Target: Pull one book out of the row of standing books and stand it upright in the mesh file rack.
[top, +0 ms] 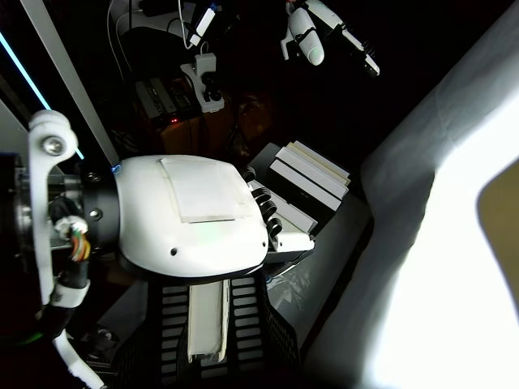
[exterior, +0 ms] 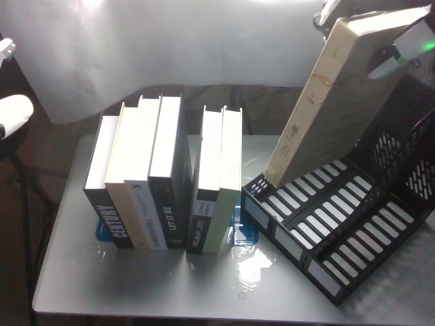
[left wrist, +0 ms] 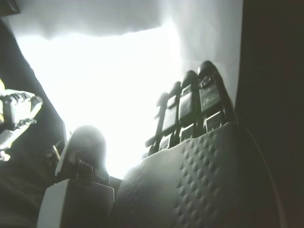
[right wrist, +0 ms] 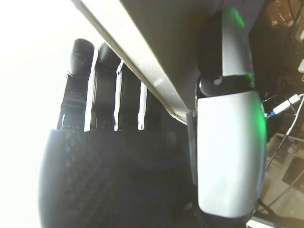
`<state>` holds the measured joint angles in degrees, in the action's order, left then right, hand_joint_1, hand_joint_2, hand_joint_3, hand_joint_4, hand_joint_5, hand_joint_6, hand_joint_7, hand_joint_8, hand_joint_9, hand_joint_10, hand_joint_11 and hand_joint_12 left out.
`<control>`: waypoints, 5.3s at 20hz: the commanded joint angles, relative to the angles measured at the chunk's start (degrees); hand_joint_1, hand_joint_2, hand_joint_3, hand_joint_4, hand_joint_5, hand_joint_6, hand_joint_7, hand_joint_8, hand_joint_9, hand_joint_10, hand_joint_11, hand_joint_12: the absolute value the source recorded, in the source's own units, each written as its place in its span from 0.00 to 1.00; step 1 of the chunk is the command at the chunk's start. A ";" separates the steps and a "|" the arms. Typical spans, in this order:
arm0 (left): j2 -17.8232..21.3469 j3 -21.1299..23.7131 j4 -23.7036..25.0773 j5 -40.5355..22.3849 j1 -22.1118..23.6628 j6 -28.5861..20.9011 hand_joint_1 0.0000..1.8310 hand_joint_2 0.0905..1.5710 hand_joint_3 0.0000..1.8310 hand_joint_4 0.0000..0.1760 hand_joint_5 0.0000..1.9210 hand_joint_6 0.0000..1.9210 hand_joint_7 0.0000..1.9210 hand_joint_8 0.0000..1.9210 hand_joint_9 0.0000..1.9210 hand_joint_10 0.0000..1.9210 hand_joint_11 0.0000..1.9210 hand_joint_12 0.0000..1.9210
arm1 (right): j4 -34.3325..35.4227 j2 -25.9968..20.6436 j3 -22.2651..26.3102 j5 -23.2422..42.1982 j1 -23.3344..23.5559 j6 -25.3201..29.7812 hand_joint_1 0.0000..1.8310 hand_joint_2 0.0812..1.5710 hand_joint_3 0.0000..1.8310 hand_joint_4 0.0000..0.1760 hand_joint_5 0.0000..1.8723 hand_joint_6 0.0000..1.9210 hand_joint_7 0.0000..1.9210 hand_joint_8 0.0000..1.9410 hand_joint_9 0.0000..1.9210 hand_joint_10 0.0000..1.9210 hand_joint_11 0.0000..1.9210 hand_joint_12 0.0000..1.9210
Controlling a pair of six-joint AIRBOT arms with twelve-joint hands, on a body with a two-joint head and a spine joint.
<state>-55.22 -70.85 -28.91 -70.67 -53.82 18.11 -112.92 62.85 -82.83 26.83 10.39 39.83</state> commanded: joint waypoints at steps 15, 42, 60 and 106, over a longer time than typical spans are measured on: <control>0.76 0.14 -0.76 -8.67 -0.45 -0.27 0.09 0.91 0.00 0.00 0.01 0.00 0.00 0.00 0.00 0.00 0.00 0.00 | 2.39 3.97 -4.11 -3.68 -3.65 -1.79 0.63 0.79 0.00 0.00 0.42 0.65 0.36 0.79 0.29 0.82 0.19 1.00; -0.54 -1.22 -1.31 -10.24 -1.10 -0.27 0.00 0.89 0.00 0.00 0.00 0.00 0.00 0.00 0.00 0.00 0.00 0.00 | -3.47 8.80 -11.74 -9.00 -7.17 -1.30 0.71 0.81 0.00 0.00 0.37 0.79 0.35 0.73 0.26 0.87 0.12 0.90; -1.05 -1.64 -1.09 -10.57 -1.08 -0.27 0.00 0.88 0.00 0.05 0.00 0.00 0.00 0.00 0.00 0.00 0.00 0.00 | -12.93 10.64 -14.61 -10.27 -9.13 5.86 0.71 0.81 0.00 0.00 0.38 0.76 0.35 0.73 0.27 0.87 0.12 0.89; -0.93 -0.12 1.44 -12.78 -1.20 -0.27 0.03 0.91 0.00 0.00 0.00 0.00 0.00 0.00 0.00 0.00 0.00 0.00 | 33.08 -6.74 7.07 -5.56 -11.18 -26.13 0.16 0.84 0.00 0.37 0.00 0.00 0.00 0.00 0.00 0.00 0.01 0.01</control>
<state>-56.93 -70.85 -26.20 -75.85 -55.20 18.09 -77.65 56.82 -75.57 21.08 -1.52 12.34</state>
